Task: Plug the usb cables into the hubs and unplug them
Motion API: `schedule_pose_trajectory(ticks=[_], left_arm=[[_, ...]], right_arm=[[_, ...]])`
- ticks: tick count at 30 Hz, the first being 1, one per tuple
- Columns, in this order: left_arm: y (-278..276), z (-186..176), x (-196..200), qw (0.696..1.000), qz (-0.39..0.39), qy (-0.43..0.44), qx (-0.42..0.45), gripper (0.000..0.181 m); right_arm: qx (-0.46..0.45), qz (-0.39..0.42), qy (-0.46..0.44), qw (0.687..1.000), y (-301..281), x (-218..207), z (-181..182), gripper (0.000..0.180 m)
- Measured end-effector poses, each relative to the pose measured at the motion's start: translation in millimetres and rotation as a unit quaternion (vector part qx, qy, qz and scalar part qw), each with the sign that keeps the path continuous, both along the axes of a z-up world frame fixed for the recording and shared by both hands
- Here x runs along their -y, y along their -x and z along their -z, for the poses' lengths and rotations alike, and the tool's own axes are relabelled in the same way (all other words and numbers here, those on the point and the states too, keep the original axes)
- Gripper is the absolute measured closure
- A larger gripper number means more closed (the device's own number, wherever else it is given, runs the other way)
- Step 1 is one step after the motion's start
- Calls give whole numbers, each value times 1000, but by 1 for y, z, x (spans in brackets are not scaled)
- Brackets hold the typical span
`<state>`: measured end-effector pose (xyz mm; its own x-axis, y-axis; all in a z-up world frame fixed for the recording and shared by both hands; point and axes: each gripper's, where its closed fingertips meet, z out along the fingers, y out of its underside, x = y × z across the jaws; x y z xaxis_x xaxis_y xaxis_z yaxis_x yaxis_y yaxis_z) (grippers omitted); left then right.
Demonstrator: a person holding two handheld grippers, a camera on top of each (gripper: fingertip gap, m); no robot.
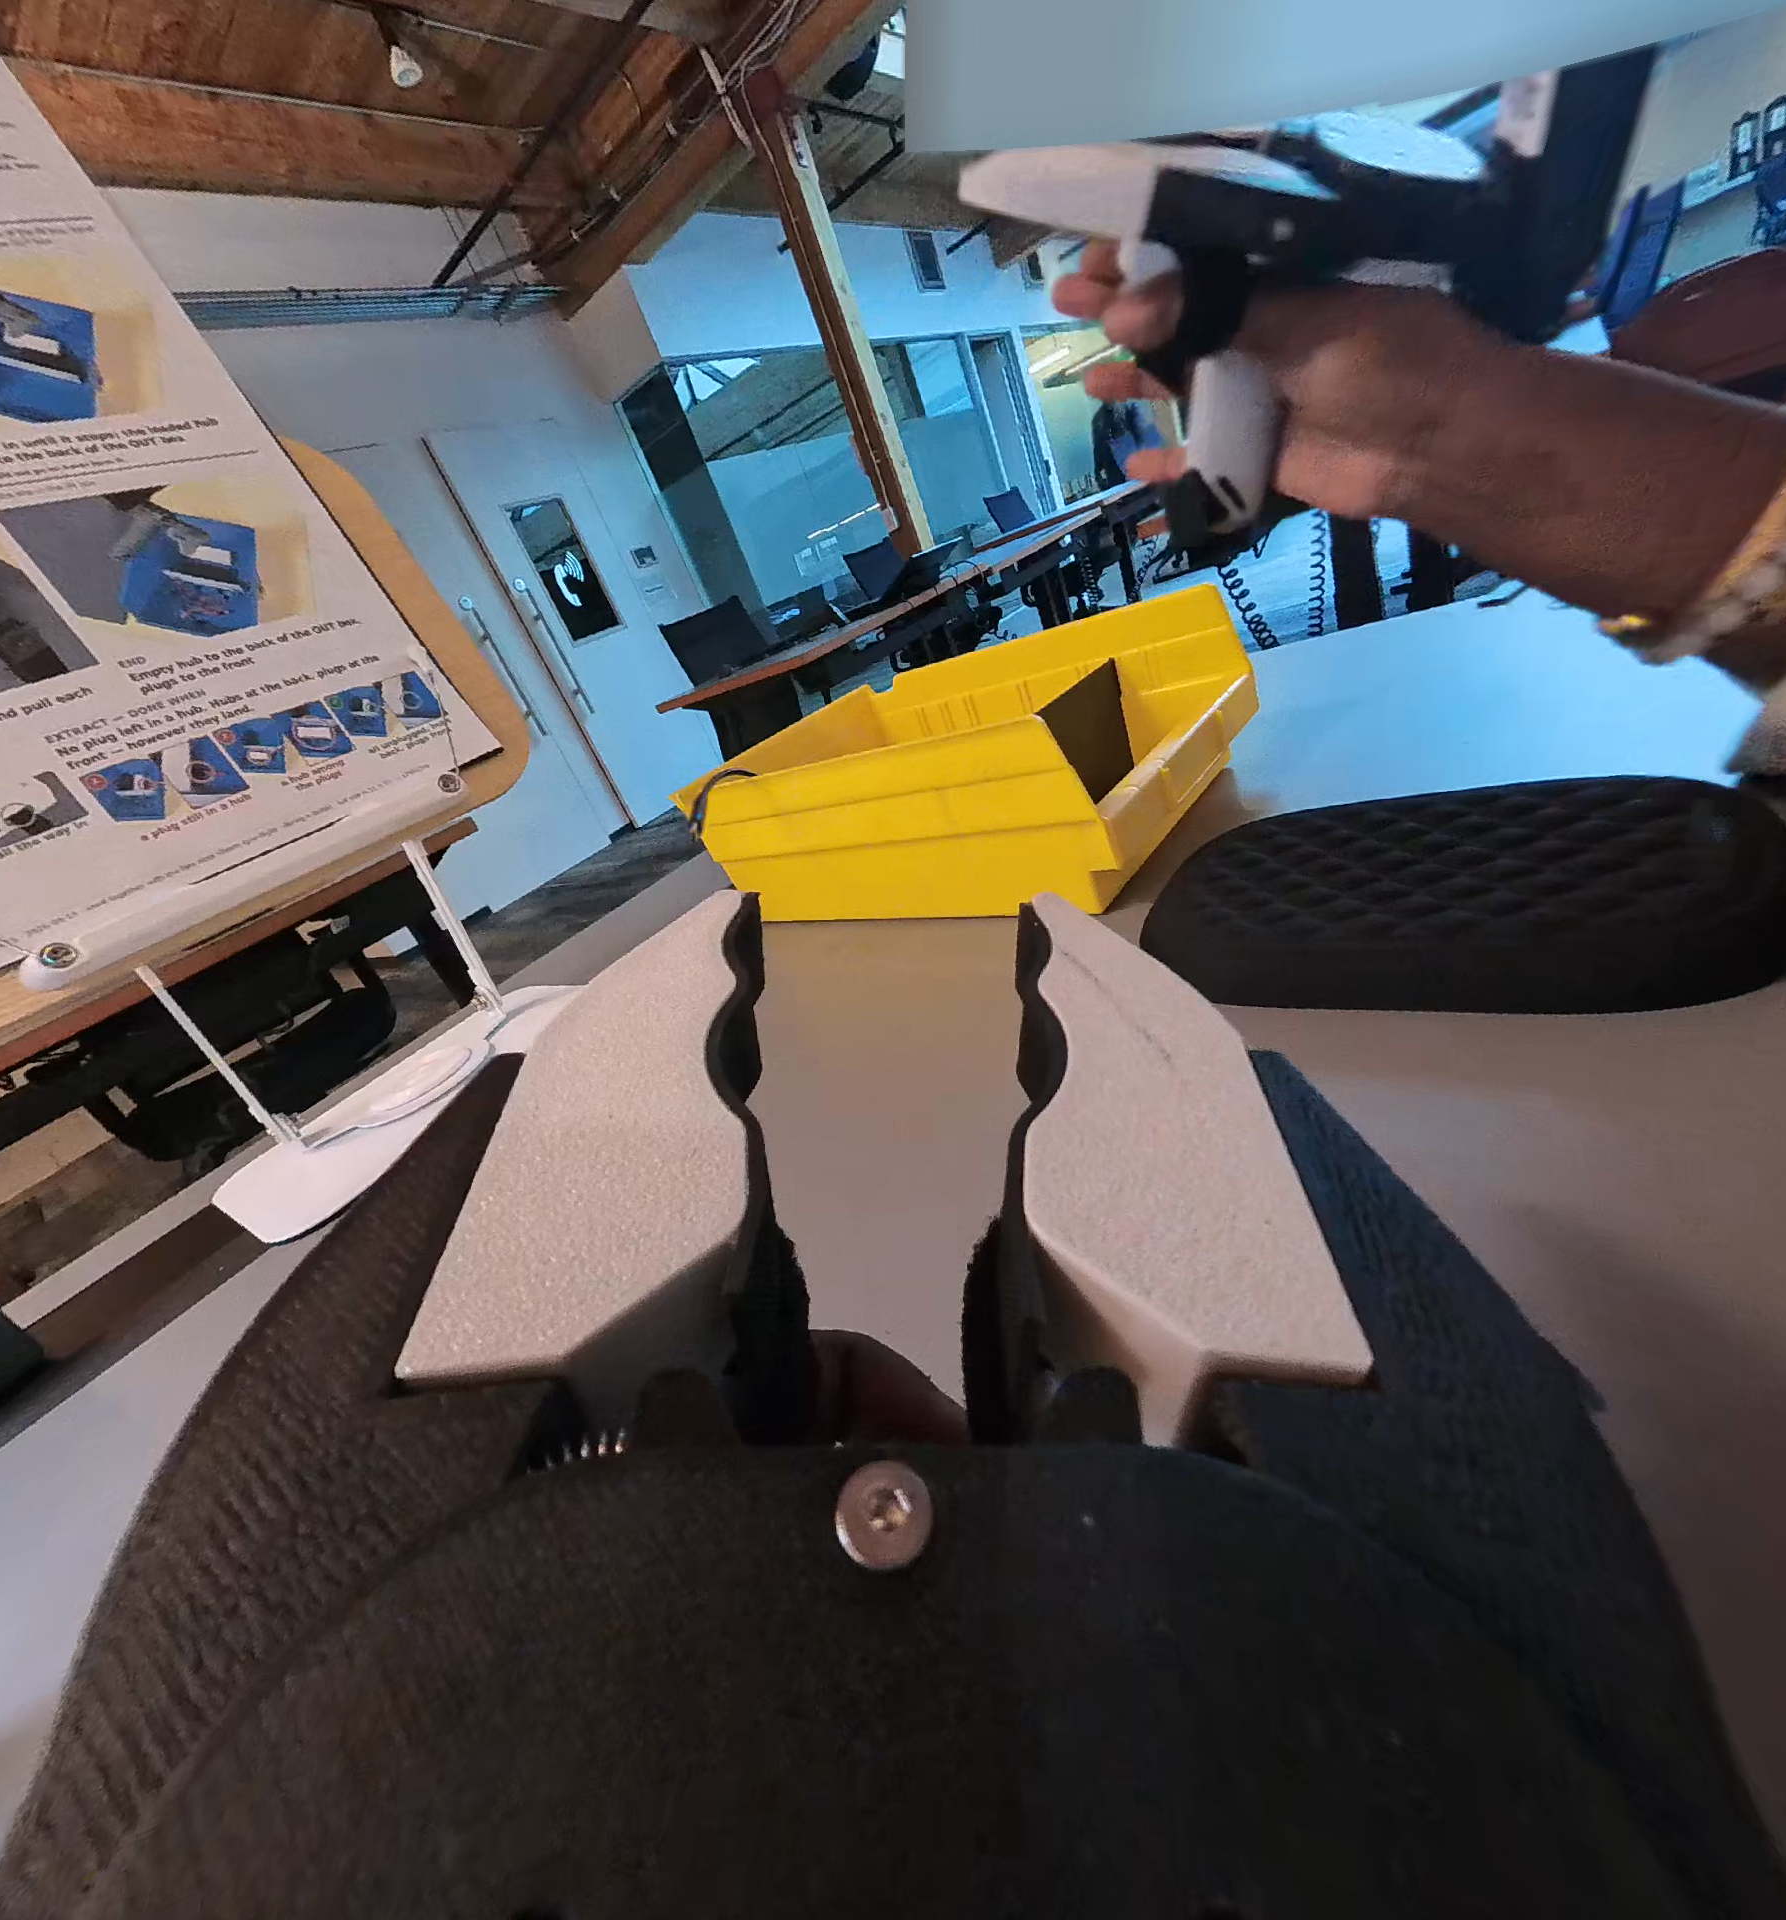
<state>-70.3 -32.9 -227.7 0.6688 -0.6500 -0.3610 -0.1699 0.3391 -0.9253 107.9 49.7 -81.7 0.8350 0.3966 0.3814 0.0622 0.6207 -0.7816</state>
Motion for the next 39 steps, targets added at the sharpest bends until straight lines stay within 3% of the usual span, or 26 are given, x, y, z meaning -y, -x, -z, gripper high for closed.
schedule_pose_trajectory(ticks=[5,11,19,26,28,31,34,36,39], left_arm=[[1,-1,0,1000,-2,0,4,134],[3,-2,-1,1000,-4,3,13,134],[12,-14,-4,999,-30,-19,28,134],[75,-89,12,991,-77,-68,82,135],[103,-98,13,994,-87,-64,15,135],[172,-113,0,977,-164,-67,-117,134],[227,-128,-23,969,-176,-47,-165,133],[253,-109,-48,957,-170,3,-237,122],[296,-57,-88,886,-196,55,-418,103]], right_arm=[[80,-47,62,994,39,39,72,120],[169,7,112,979,34,26,138,120],[160,4,92,983,39,23,145,124],[179,3,97,979,44,21,151,124],[184,1,99,978,46,21,152,124],[187,2,97,978,46,23,152,124],[190,1,101,977,47,22,154,124],[192,0,102,976,47,22,154,124],[195,0,102,976,47,21,155,124]])
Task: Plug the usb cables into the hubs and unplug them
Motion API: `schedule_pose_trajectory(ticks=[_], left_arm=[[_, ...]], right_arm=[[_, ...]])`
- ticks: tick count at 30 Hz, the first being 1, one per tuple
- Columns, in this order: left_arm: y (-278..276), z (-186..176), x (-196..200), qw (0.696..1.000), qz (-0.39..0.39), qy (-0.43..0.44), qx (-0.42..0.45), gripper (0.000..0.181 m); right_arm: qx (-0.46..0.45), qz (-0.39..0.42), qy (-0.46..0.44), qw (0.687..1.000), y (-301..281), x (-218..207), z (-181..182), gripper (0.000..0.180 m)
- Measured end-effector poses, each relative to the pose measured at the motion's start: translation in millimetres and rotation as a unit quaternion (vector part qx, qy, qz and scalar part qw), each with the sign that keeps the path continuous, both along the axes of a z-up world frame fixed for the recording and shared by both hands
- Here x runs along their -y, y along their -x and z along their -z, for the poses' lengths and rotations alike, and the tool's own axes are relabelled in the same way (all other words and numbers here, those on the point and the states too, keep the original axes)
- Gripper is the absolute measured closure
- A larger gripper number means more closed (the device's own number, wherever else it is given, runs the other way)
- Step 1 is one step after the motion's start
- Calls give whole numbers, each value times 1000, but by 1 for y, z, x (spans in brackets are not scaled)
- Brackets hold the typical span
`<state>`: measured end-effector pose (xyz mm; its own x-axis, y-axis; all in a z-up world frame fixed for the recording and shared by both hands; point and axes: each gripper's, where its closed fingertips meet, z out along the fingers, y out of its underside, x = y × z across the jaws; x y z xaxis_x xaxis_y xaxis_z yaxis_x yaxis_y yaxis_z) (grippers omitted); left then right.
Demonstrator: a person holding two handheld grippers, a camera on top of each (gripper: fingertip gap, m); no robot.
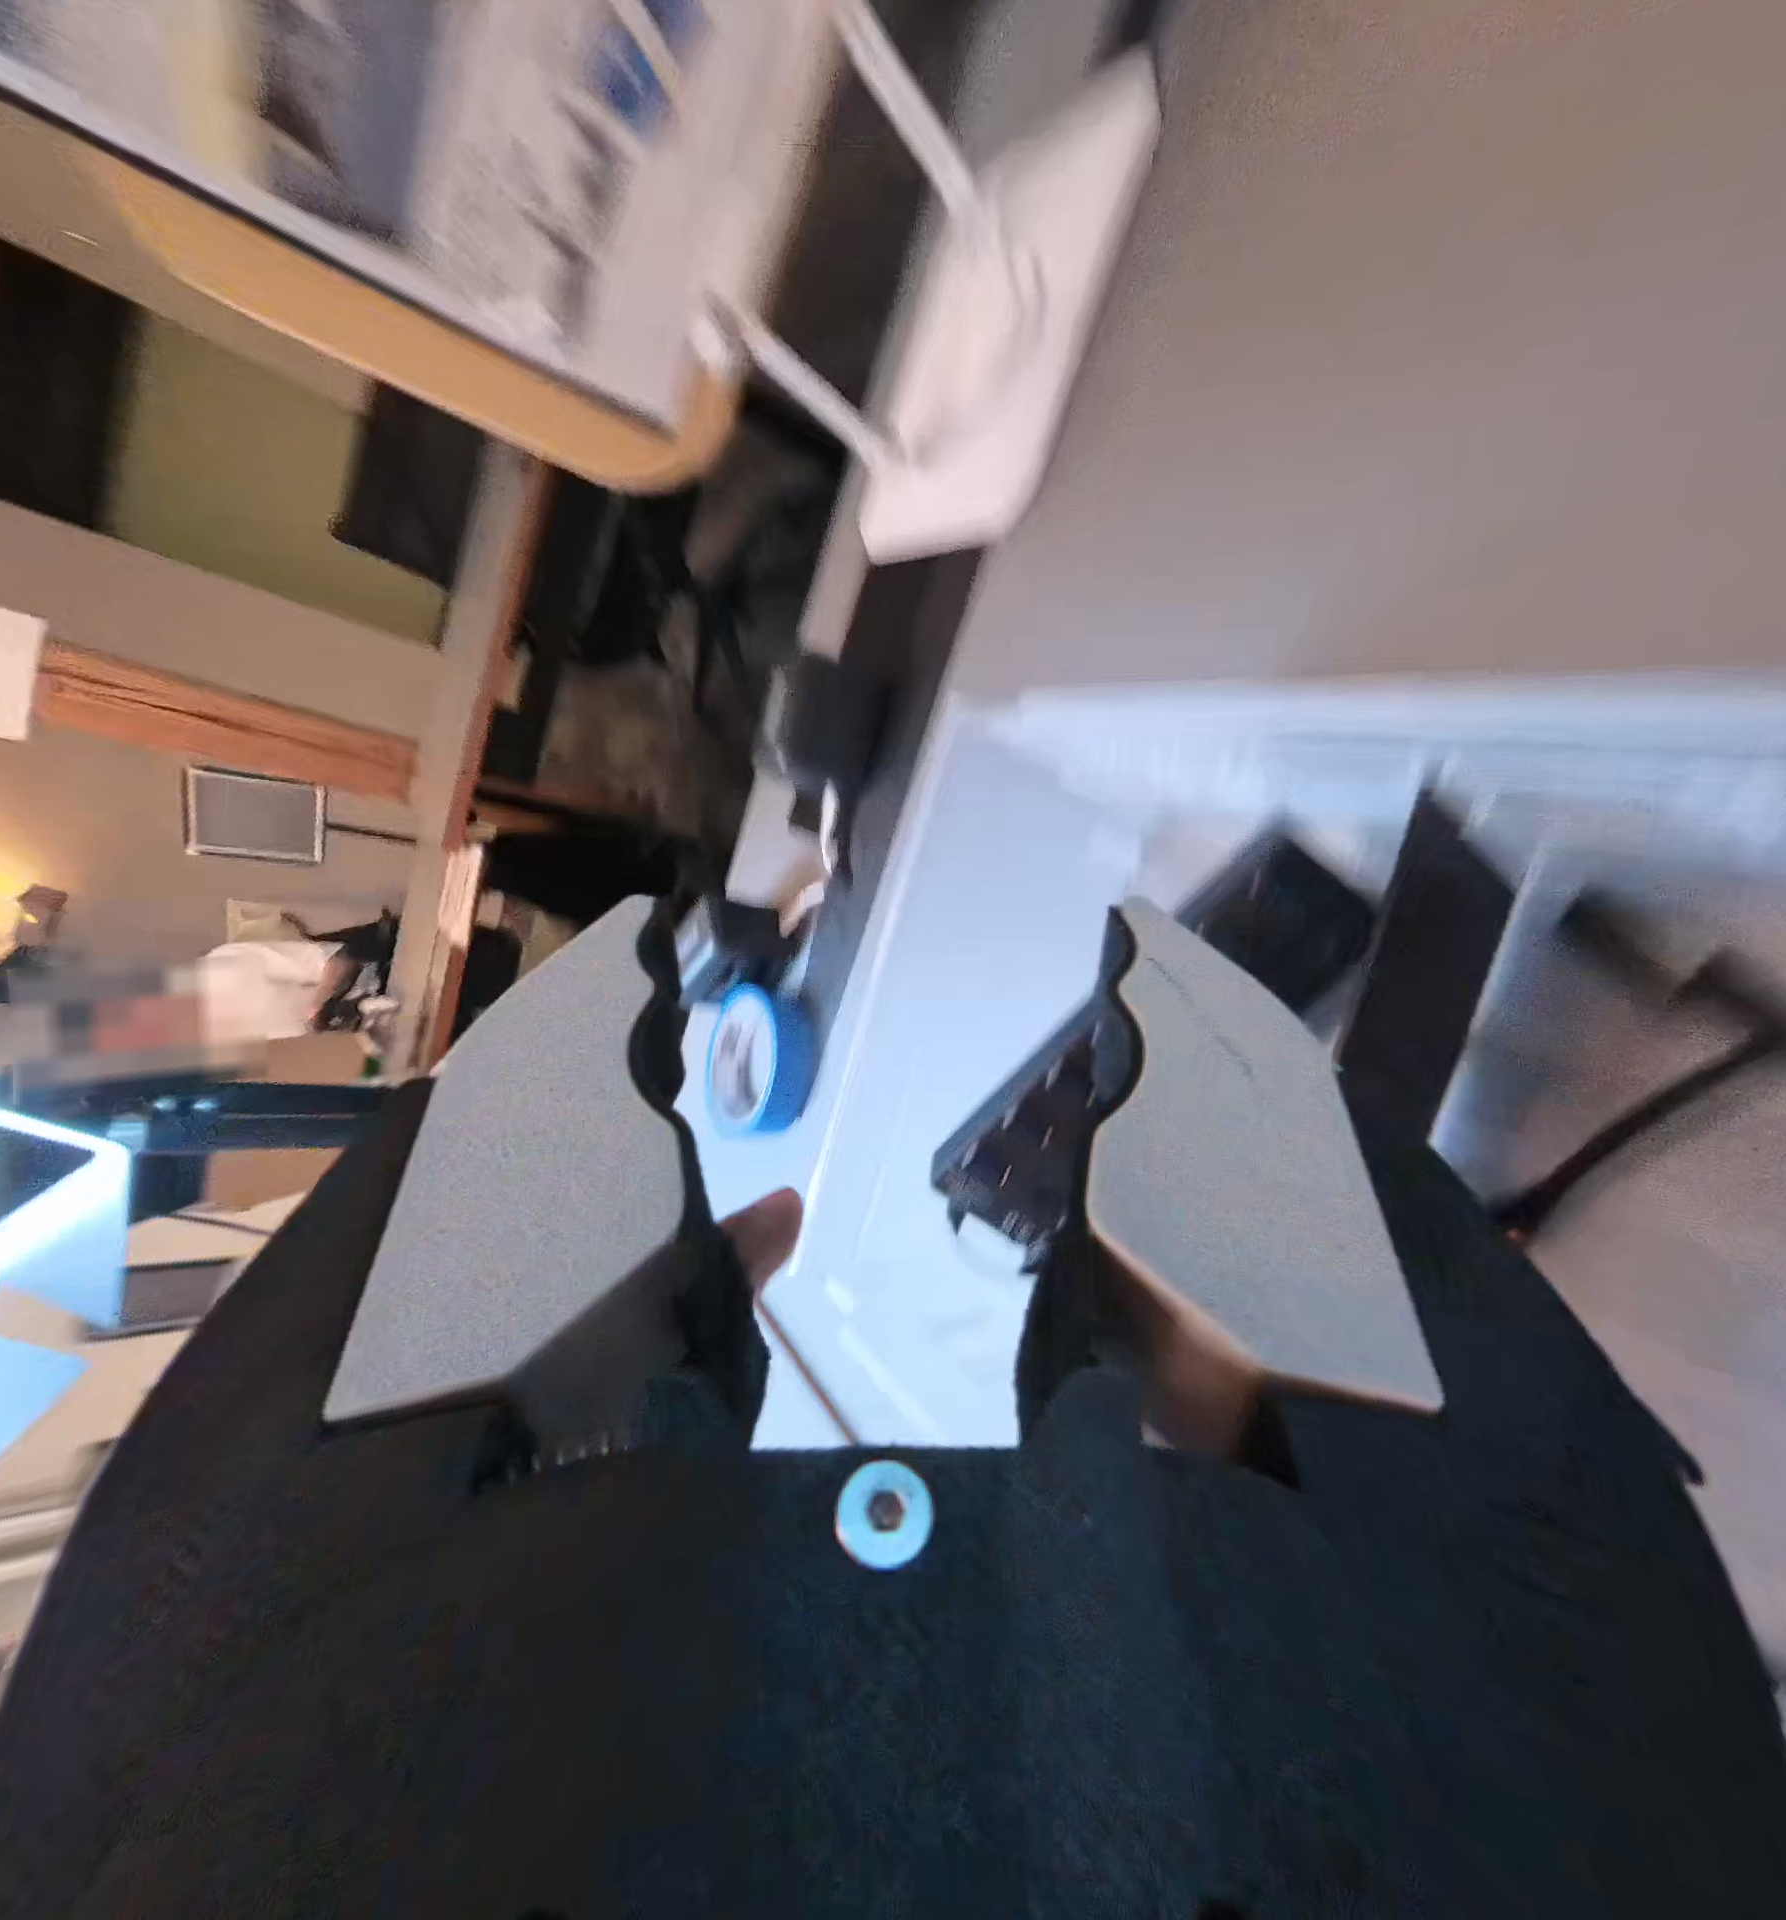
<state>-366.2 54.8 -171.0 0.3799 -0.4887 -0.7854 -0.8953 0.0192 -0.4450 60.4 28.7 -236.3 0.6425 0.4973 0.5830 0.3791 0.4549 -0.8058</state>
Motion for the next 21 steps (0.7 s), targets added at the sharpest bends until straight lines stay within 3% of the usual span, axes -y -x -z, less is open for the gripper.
schedule_pose_trajectory(ticks=[4,10,17,21], left_arm=[[37,64,-22,971,17,89,-222,102],[57,114,-30,915,75,166,-360,110],[67,131,-37,893,95,188,-398,112],[73,141,-33,858,102,258,-432,121]], right_arm=[[6,0,0,1000,1,-1,2,124],[13,-1,-1,1000,2,0,3,124],[7,-4,-1,1000,2,0,3,125],[11,-3,-1,1000,1,-1,3,125]])
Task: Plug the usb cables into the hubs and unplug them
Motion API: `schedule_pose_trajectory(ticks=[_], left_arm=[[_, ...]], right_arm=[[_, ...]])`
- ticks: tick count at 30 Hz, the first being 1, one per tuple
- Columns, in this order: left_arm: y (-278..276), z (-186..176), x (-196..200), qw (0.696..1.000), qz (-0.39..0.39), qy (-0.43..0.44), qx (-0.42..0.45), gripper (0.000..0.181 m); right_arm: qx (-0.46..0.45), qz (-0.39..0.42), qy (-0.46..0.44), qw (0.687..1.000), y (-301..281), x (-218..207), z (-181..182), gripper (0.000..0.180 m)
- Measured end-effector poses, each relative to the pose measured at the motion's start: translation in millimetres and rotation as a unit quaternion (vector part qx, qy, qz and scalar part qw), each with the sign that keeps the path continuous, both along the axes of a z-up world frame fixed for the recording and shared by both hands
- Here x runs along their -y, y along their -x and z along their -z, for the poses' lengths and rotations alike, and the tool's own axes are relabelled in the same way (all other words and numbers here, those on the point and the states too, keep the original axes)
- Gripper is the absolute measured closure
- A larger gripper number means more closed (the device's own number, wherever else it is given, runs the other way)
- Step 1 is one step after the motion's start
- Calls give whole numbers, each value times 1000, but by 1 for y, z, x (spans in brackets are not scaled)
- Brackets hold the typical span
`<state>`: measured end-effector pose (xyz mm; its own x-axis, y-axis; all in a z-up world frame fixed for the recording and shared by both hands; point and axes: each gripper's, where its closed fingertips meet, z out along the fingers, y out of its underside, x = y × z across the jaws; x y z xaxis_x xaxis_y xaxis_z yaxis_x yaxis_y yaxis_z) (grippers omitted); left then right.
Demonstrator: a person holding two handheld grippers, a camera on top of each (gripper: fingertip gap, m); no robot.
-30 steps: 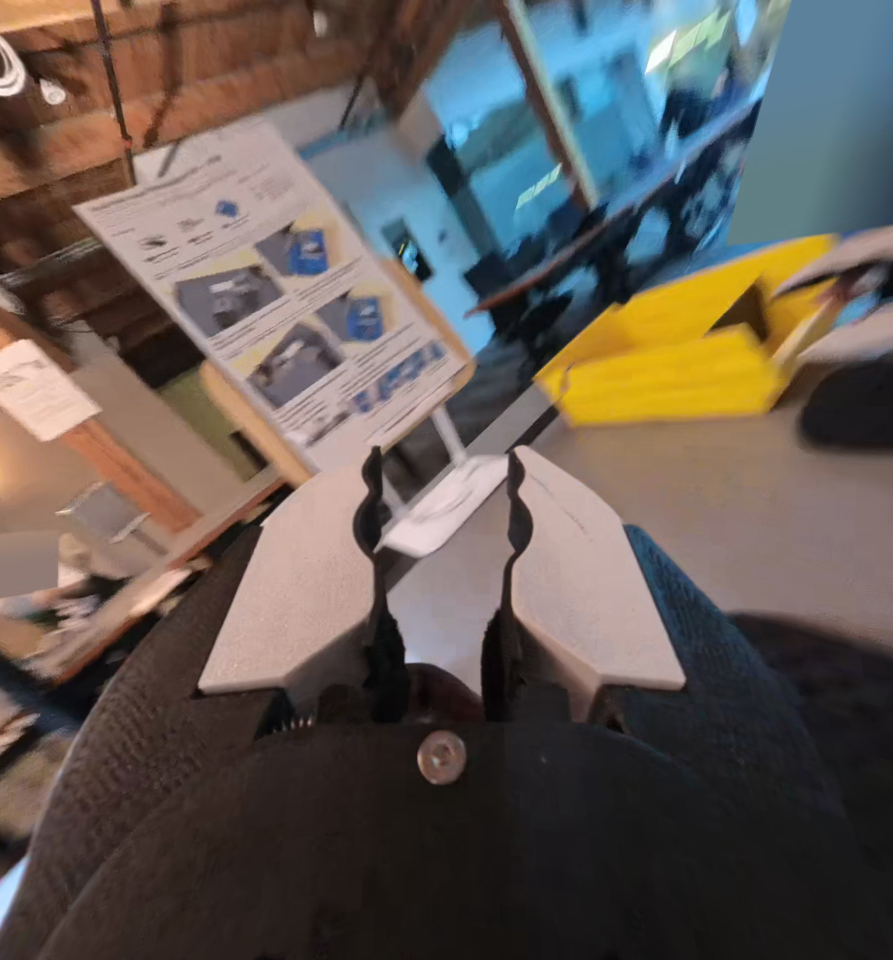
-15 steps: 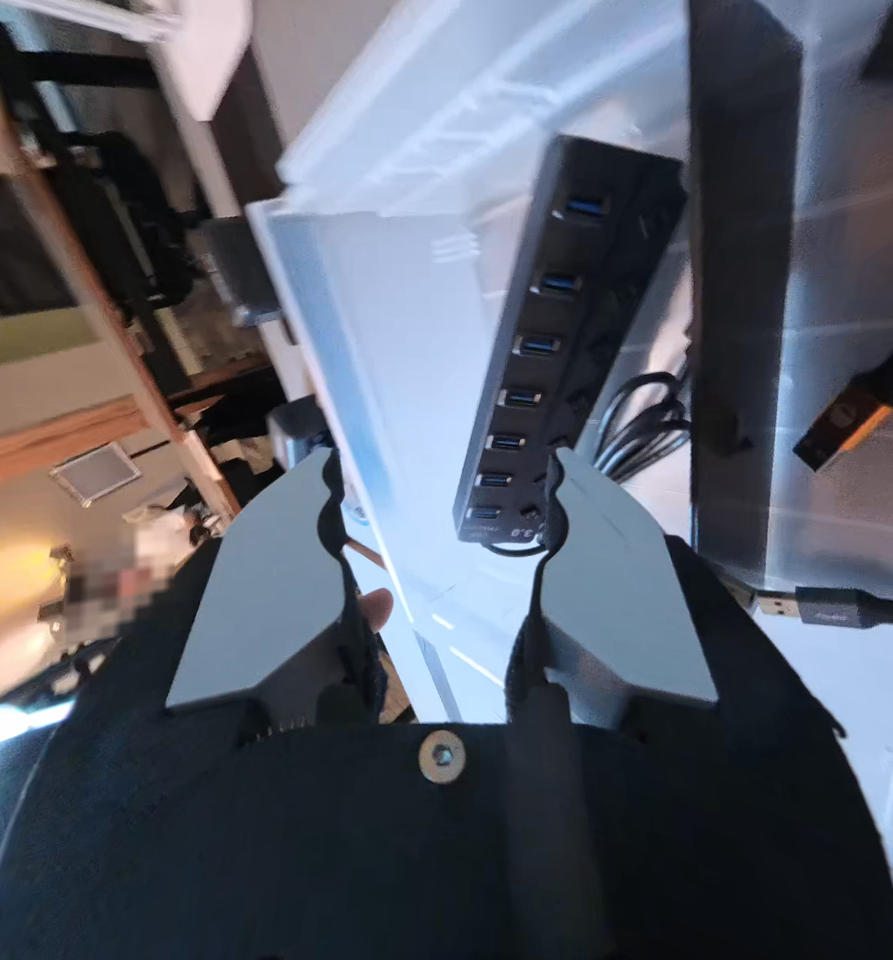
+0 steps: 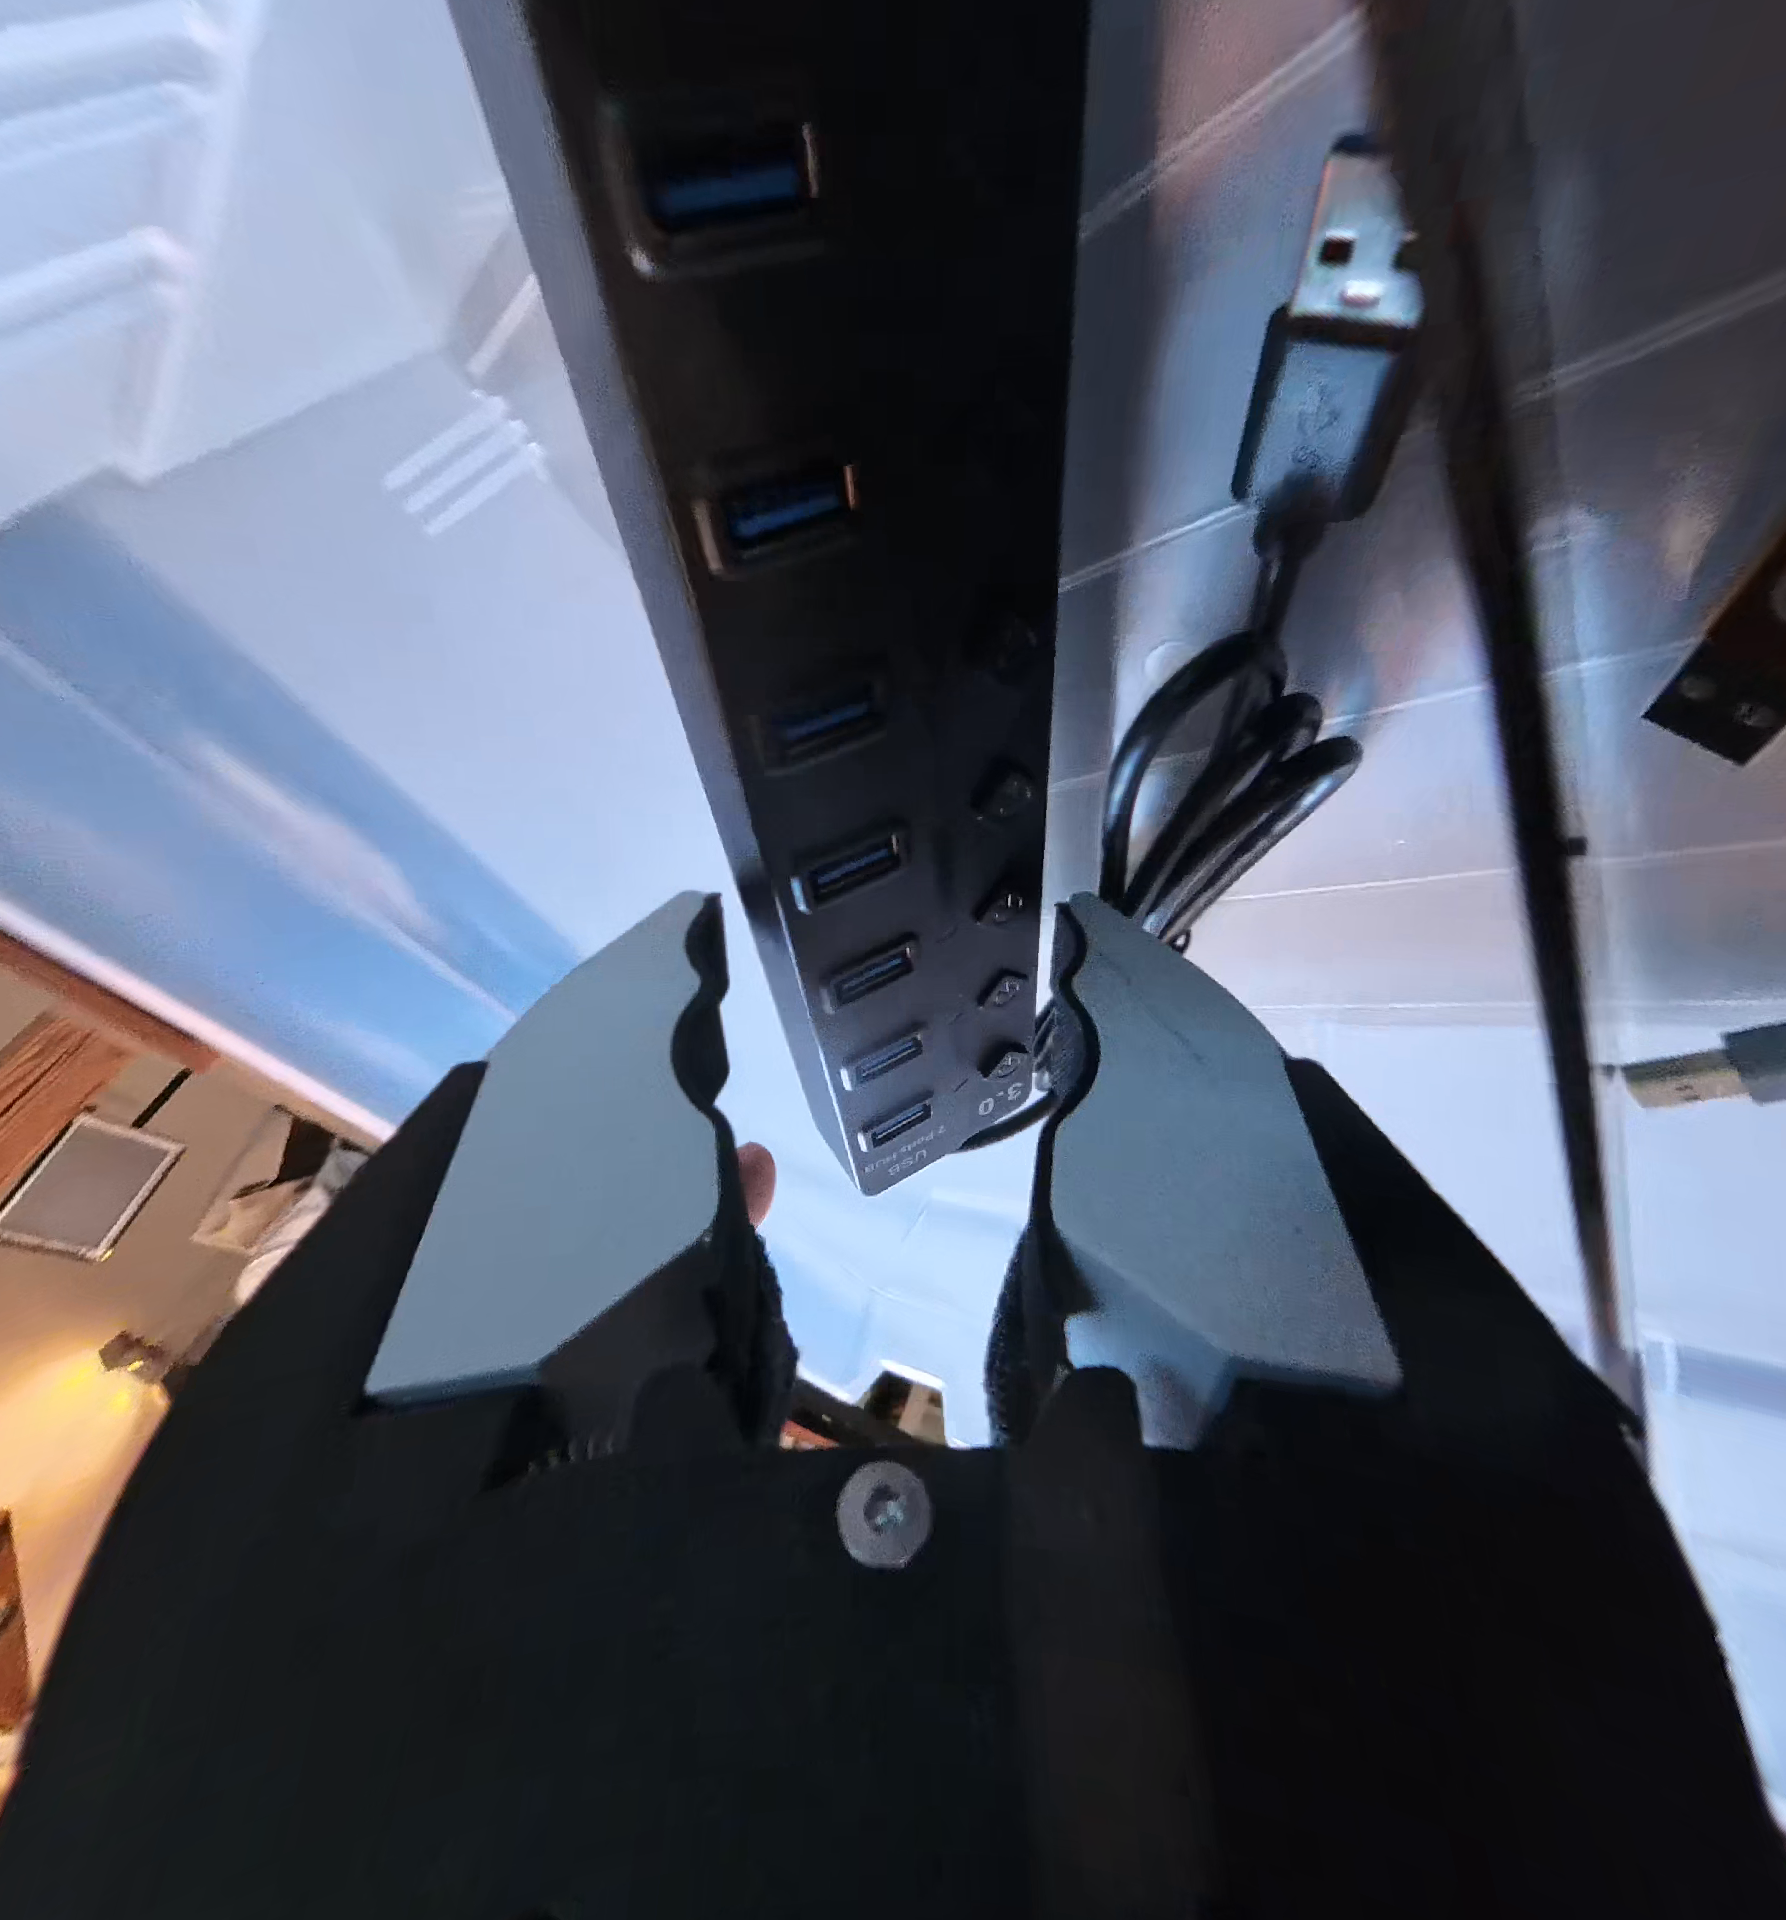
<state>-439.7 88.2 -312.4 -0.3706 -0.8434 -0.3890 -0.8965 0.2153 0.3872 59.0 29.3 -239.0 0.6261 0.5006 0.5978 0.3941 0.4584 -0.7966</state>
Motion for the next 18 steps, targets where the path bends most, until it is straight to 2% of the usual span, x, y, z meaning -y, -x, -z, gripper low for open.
schedule_pose_trajectory(ticks=[6,10,13,18], left_arm=[[0,10,2,995,-49,79,-30,128],[-1,3,2,995,-70,65,-10,129],[-9,-18,2,995,-86,34,46,129],[-20,-72,-1,981,-109,-58,150,129]], right_arm=[[8,1,-4,1000,1,0,2,125],[7,-1,-4,1000,1,1,1,125],[6,-2,-5,1000,1,1,1,125],[4,-4,-4,1000,0,2,1,125]])
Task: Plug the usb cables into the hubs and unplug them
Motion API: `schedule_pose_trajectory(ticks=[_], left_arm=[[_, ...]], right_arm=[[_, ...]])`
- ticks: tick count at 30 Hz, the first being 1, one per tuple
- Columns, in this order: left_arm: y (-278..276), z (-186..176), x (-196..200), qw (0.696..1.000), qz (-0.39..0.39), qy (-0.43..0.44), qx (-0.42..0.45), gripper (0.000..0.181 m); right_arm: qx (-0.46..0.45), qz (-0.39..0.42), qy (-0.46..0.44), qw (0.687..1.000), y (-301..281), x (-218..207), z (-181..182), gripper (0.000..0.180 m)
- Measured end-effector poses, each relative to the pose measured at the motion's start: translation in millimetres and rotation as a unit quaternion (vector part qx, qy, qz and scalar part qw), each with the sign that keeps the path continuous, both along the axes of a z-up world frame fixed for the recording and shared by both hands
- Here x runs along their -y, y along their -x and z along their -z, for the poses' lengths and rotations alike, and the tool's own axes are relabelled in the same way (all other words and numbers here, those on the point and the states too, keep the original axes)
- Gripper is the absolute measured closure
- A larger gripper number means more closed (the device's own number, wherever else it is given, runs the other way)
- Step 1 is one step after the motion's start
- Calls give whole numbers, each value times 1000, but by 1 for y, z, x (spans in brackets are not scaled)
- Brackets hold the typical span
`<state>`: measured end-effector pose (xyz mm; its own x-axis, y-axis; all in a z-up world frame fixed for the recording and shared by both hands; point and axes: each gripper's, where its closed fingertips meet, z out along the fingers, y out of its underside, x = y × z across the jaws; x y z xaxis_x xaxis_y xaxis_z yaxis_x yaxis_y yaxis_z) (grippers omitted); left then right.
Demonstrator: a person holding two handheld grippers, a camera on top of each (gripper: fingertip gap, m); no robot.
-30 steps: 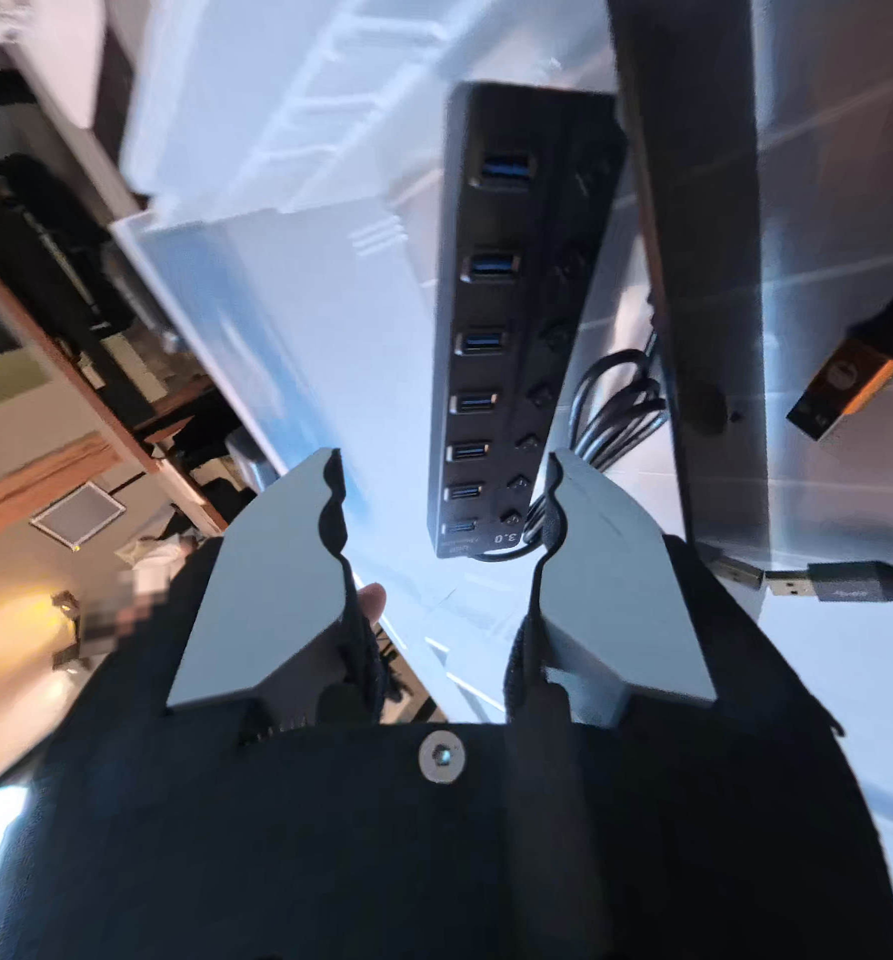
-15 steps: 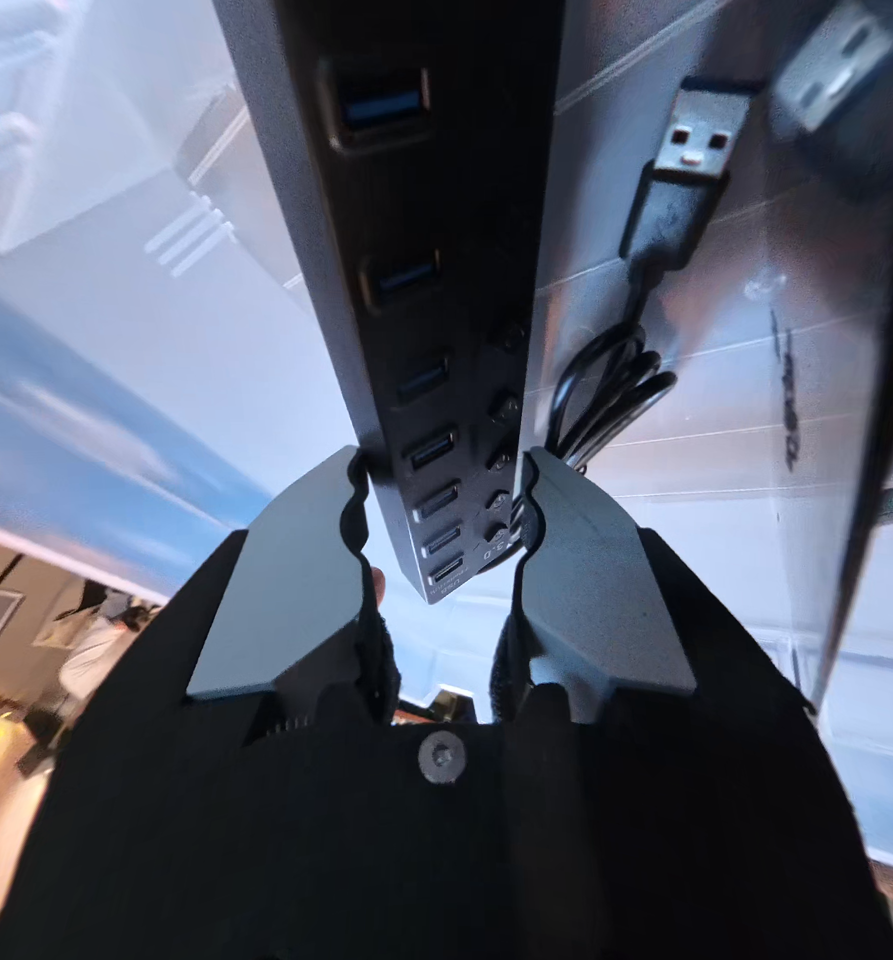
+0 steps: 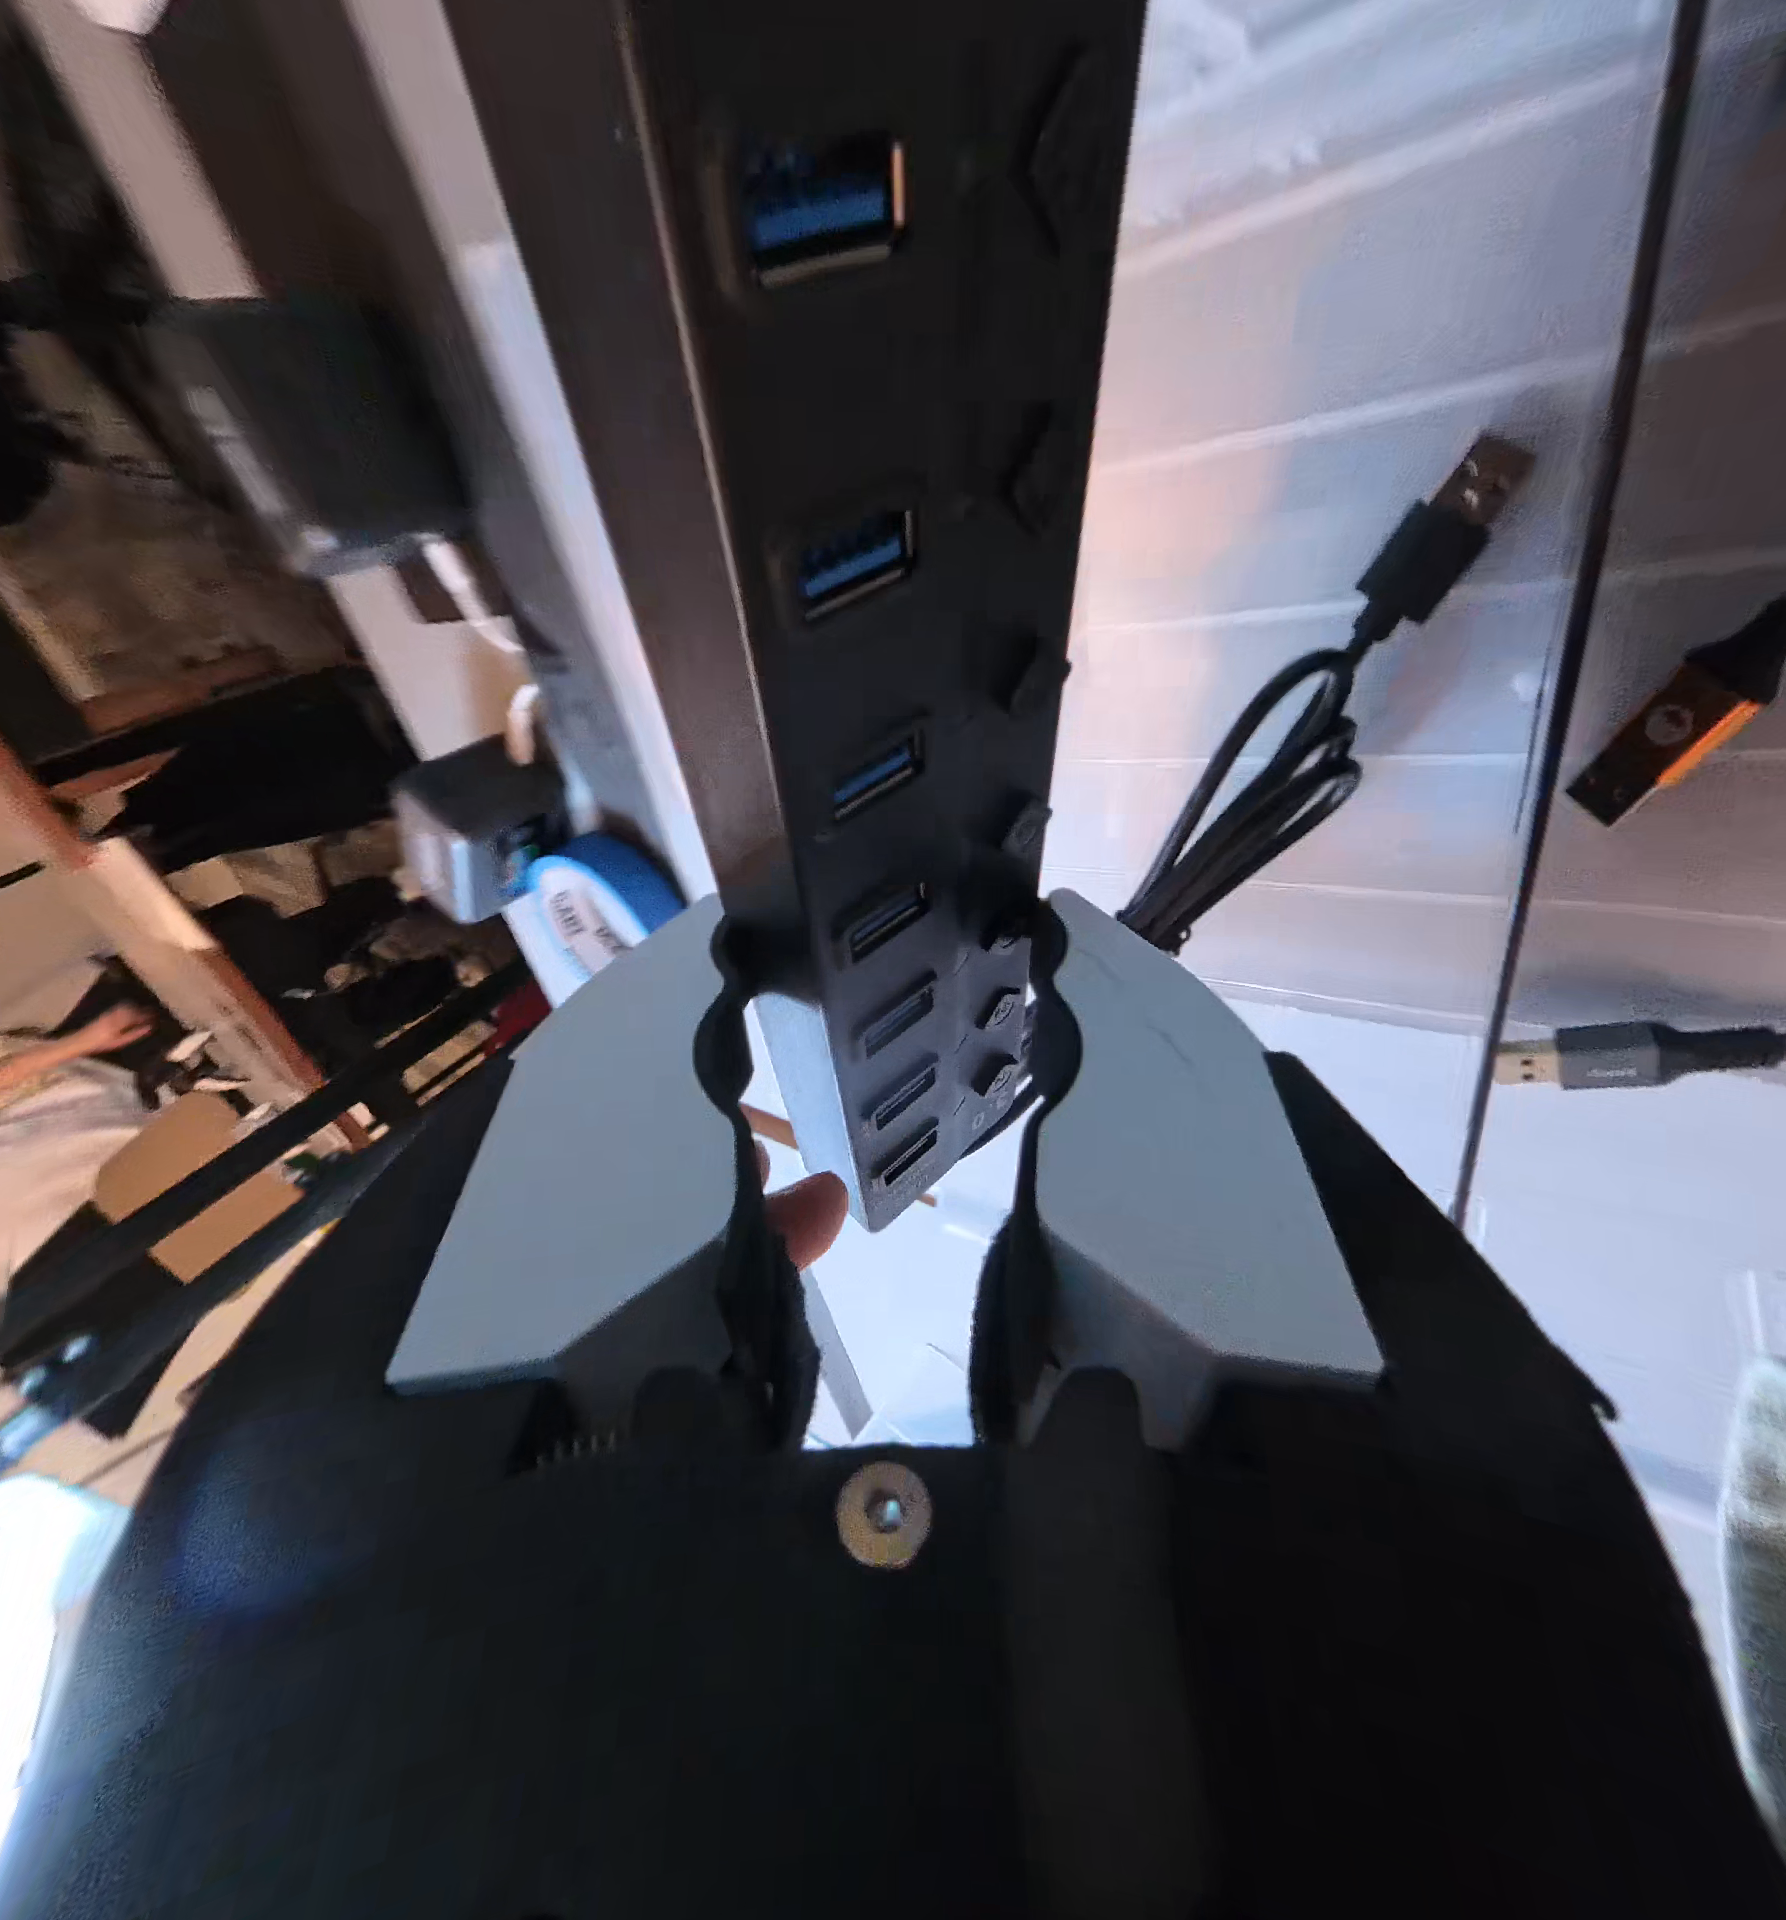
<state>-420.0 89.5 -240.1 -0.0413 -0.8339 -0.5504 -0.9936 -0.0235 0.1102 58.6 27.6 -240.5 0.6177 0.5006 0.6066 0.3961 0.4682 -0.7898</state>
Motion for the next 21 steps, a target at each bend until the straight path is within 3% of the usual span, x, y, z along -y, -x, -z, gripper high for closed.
schedule_pose_trajectory(ticks=[4,6,9,12,17,21], left_arm=[[-20,-60,-5,987,0,-130,94,129],[-35,-103,-7,960,7,-232,156,129],[-63,-172,5,878,7,-381,290,129],[-94,-219,29,783,13,-463,416,130],[-157,-237,61,673,10,-435,598,130],[-209,-218,79,621,-2,-347,702,129]], right_arm=[[-3,-1,1,1000,-1,1,-1,125],[-4,-1,2,1000,-1,1,-2,125],[-4,-1,3,1000,0,0,-1,125],[-3,-1,3,1000,0,0,-1,125],[-4,-1,2,1000,2,-2,-4,125],[-7,-4,2,1000,1,0,-4,125]])
